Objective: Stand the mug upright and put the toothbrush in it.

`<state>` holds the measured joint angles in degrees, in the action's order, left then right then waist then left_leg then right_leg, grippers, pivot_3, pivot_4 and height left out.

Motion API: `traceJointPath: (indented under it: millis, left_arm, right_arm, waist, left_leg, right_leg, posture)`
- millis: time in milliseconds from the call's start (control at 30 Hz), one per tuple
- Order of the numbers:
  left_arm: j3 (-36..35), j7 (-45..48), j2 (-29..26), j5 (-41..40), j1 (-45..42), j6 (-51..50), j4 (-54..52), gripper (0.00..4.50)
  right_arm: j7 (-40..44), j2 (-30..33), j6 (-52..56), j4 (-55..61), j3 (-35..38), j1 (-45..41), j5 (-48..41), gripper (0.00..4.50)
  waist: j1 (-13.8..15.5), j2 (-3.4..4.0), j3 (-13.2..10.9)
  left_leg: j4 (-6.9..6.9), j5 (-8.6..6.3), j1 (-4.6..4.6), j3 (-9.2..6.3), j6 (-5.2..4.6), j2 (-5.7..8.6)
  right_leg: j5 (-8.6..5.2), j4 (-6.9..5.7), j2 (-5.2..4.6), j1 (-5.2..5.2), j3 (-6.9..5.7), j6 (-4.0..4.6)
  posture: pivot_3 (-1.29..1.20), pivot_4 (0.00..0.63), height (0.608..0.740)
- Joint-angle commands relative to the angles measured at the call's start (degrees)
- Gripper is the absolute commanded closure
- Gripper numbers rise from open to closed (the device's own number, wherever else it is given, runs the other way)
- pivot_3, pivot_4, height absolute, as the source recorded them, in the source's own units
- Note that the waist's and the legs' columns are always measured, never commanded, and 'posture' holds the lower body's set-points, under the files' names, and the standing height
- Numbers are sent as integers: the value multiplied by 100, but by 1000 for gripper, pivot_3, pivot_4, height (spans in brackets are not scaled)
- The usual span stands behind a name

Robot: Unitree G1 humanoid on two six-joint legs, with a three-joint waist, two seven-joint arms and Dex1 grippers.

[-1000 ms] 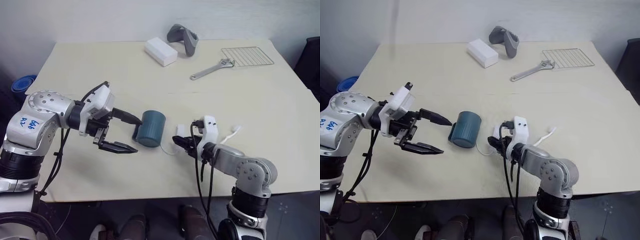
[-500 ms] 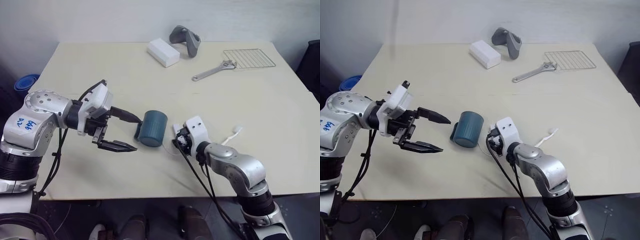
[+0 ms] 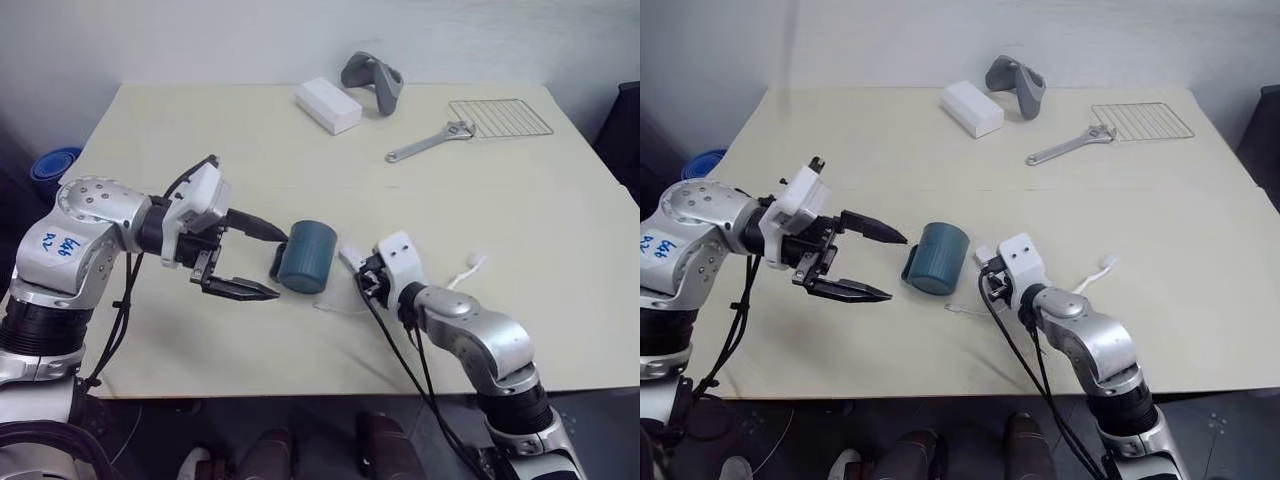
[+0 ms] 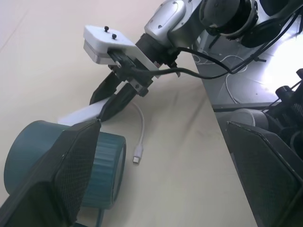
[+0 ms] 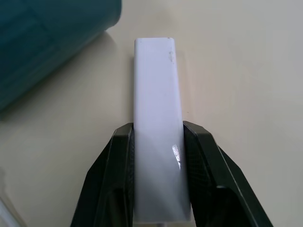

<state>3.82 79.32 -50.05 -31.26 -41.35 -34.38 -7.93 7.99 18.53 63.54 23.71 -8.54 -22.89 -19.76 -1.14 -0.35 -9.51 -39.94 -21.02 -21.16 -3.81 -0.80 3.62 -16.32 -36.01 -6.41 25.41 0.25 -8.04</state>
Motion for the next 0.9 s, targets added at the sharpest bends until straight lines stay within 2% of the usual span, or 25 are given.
traceJointPath:
  millis: [33,133,233,300,367,500,767,900]
  left_arm:
    - [-36,7,60,-30,2,64,-25,0]
    - [-46,3,155,-33,-25,111,17,0]
    - [-24,-117,411,-6,-148,163,161,0]
    - [16,-160,577,9,-183,200,206,0]
    - [73,-183,710,25,-194,238,219,0]
    - [183,-169,914,56,-352,313,330,0]
    - [284,-42,1086,163,-669,432,679,0]
    - [255,-67,1140,138,-692,408,651,0]
  right_arm:
    - [115,363,684,747,813,-71,-192,3474]
    - [248,648,1292,1323,1638,-371,-430,3474]
    - [401,823,2140,1359,3444,-1036,-619,3474]
    - [354,1215,2106,932,4321,-813,-332,3474]
    - [287,1600,1763,432,4878,-356,-15,3474]
    - [292,1862,1094,-397,5482,198,250,3474]
    - [171,1626,-526,-1477,5371,800,544,3474]
    - [106,1347,-821,-1548,5755,861,284,2109]
  waist:
    - [15,7,-5]
    - [40,24,-15]
    - [52,27,-17]
    - [100,25,-16]
    - [190,17,-12]
    - [197,28,-16]
    - [5,32,-14]
    - [-24,33,-14]
  left_leg:
    - [0,0,-3,-1,0,0]
    - [0,-1,-13,-2,-4,4]
    - [3,-1,-13,-1,-4,1]
    - [3,-1,-13,0,-4,-1]
    - [12,-2,-13,-18,-5,2]
    - [20,-3,-12,7,-28,27]
    - [11,8,6,44,-27,15]
    - [14,8,5,42,-27,16]
  right_leg:
    - [0,0,0,3,0,0]
    - [0,3,-3,9,-1,0]
    - [0,7,-2,10,-3,0]
    - [0,5,0,9,-5,0]
    - [0,5,-1,5,-14,0]
    - [0,7,-19,8,3,-1]
    - [8,-1,-14,6,24,-16]
    - [8,3,-17,6,23,-16]
  posture:
    - [0,150,740]
    - [0,150,740]
    - [0,150,740]
    - [0,150,740]
    - [0,150,740]
    - [0,150,740]
    - [0,150,740]
    - [0,150,740]
